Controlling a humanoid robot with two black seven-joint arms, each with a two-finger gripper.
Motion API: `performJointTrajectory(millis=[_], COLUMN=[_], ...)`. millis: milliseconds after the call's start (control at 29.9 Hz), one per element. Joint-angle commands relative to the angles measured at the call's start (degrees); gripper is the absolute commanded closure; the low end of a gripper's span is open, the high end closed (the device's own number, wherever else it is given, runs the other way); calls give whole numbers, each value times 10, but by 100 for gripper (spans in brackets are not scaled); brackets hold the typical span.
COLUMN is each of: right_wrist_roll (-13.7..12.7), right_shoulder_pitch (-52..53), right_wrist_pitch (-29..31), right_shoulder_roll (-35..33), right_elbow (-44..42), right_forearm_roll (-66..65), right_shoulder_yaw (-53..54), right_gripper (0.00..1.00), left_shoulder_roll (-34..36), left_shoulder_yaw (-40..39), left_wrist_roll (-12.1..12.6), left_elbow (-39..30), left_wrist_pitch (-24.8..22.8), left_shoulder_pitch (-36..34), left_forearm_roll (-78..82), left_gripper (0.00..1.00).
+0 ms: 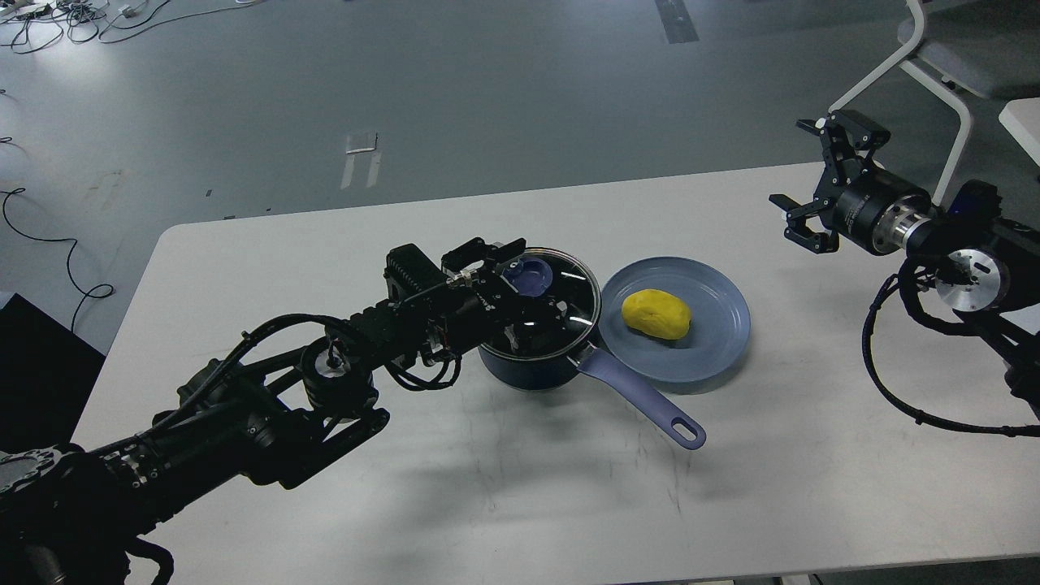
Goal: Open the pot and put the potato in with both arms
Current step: 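Lift the glass lid off the saucepan with the left gripper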
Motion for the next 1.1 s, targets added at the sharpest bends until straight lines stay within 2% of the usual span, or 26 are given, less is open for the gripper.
performJointTrajectory(millis=[0, 902, 1069], right_wrist_roll=[0, 2, 3], right_shoulder_pitch=[-1, -5, -5], right_wrist_pitch=[0, 0, 0], right_shoulder_roll=[0, 1, 1], right_elbow=[0, -18, -21], right_forearm_roll=[0, 0, 0], right_shoulder_yaw=[0, -1, -15], right_gripper=[0, 0, 0], left_shoulder_roll=[-1, -3, -10], left_shoulder_yaw=[0, -1, -1], left_wrist_roll=[0, 1, 2], left_elbow=[12, 15, 19], left_wrist_pitch=[0, 0, 0], left_shoulder_pitch=[6, 16, 15], left_forearm_roll=[-1, -30, -30], left_gripper=[2, 5, 9])
